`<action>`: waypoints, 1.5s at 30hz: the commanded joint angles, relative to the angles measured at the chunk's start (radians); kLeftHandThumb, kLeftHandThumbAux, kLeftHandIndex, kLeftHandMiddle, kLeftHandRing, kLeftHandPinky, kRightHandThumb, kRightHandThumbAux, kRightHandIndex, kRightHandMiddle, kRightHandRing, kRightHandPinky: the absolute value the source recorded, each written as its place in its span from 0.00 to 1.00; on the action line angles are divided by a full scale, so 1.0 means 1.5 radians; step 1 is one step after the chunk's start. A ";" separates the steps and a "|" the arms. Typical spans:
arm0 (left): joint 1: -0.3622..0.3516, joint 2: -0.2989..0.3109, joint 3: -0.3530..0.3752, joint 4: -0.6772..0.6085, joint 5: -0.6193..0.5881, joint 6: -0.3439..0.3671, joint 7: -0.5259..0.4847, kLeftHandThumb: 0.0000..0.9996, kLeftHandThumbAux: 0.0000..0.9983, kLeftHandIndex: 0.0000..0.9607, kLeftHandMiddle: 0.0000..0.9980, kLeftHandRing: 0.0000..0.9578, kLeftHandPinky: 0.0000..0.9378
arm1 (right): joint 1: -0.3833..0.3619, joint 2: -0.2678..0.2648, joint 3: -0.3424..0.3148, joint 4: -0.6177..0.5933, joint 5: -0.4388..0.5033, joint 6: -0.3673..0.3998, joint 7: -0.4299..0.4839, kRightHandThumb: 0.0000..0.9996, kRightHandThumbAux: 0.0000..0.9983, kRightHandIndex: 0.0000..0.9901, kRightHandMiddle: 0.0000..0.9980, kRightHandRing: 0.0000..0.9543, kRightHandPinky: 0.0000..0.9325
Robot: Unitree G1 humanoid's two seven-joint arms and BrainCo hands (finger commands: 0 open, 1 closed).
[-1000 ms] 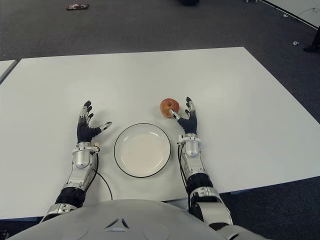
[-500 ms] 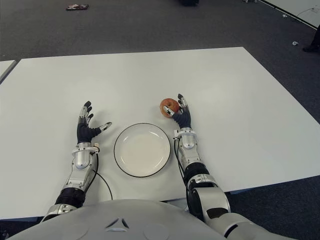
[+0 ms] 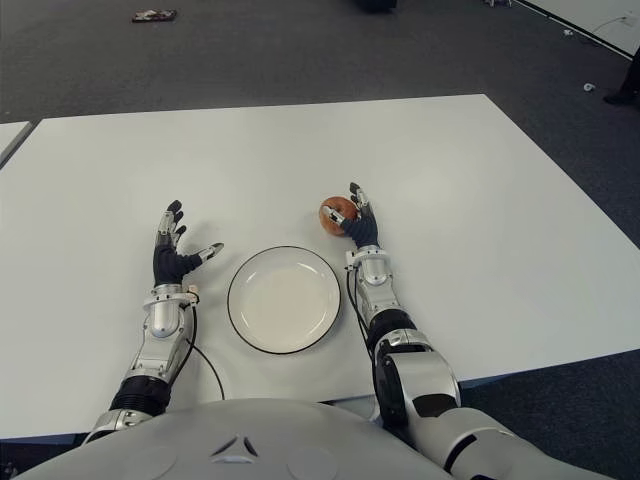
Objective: Put the apples into the plate.
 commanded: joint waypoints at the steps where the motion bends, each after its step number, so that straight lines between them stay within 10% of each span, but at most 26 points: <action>1: 0.008 -0.006 -0.002 -0.009 0.000 0.017 -0.004 0.00 0.51 0.00 0.00 0.00 0.00 | -0.006 0.012 0.012 0.045 -0.001 0.042 0.026 0.21 0.68 0.00 0.01 0.03 0.07; 30: 0.022 -0.014 -0.004 -0.046 0.000 0.040 -0.006 0.00 0.52 0.00 0.00 0.00 0.00 | -0.008 -0.002 0.045 0.057 -0.022 0.040 0.025 0.17 0.69 0.00 0.00 0.01 0.05; 45: 0.029 -0.018 -0.004 -0.060 0.002 0.049 -0.004 0.00 0.51 0.00 0.00 0.00 0.00 | 0.047 -0.032 0.133 -0.015 -0.084 -0.020 0.040 0.12 0.54 0.00 0.00 0.01 0.05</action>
